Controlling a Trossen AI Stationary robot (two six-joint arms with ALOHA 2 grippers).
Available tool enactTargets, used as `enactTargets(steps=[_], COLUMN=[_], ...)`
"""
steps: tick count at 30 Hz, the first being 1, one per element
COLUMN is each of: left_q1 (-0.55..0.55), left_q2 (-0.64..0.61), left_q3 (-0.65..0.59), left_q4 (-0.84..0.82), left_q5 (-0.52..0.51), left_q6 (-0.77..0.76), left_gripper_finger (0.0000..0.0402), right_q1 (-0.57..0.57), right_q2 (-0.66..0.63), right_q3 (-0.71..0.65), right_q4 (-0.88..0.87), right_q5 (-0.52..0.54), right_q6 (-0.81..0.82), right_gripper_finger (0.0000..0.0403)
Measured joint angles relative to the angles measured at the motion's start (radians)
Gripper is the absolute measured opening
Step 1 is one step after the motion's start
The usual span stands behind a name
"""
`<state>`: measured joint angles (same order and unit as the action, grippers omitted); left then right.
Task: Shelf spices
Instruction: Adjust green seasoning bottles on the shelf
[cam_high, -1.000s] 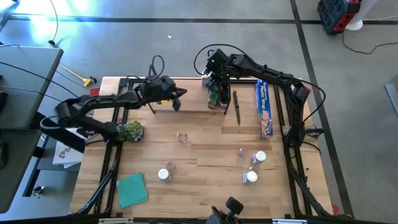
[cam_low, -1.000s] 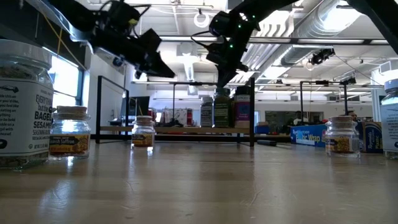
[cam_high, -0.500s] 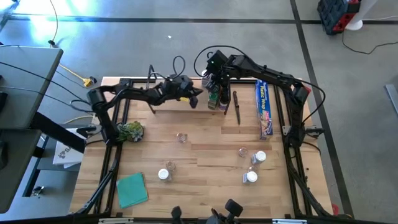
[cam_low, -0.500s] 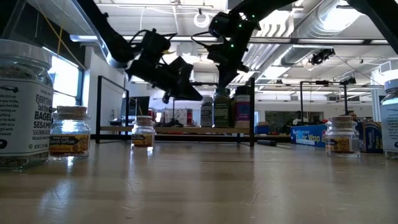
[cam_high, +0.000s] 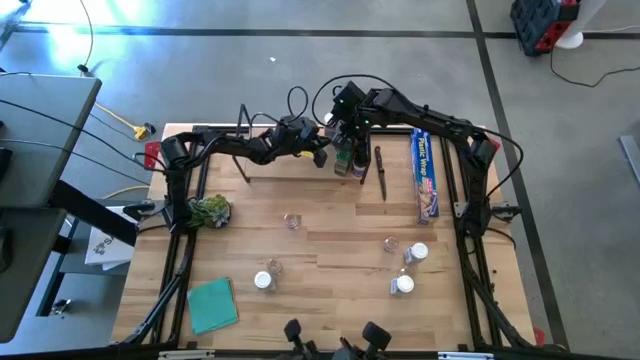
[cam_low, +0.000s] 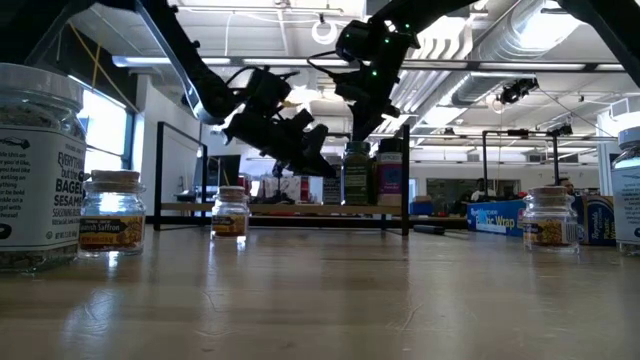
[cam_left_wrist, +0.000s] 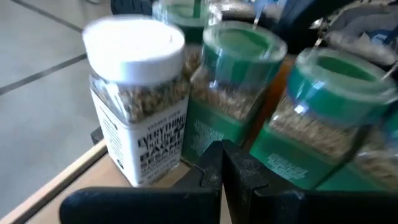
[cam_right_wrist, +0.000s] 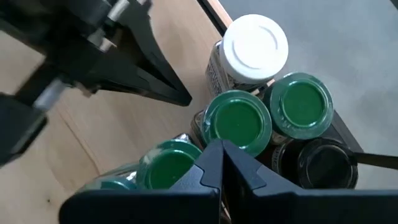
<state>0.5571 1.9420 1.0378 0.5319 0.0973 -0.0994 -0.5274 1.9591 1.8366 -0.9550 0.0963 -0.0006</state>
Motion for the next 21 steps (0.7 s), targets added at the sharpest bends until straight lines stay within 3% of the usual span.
enactTargets(steps=[21], left_q1=[0.007], left_q2=[0.028], left_q3=[0.014], left_q4=[0.052], left_q5=[-0.014], left_q6=[0.059], left_gripper_finger=[0.0000], right_q1=[0.002], right_q2=[0.000], right_q3=[0.000], right_q4=[-0.018], right_q5=[0.033], right_q6=[0.027], right_gripper_finger=[0.0000])
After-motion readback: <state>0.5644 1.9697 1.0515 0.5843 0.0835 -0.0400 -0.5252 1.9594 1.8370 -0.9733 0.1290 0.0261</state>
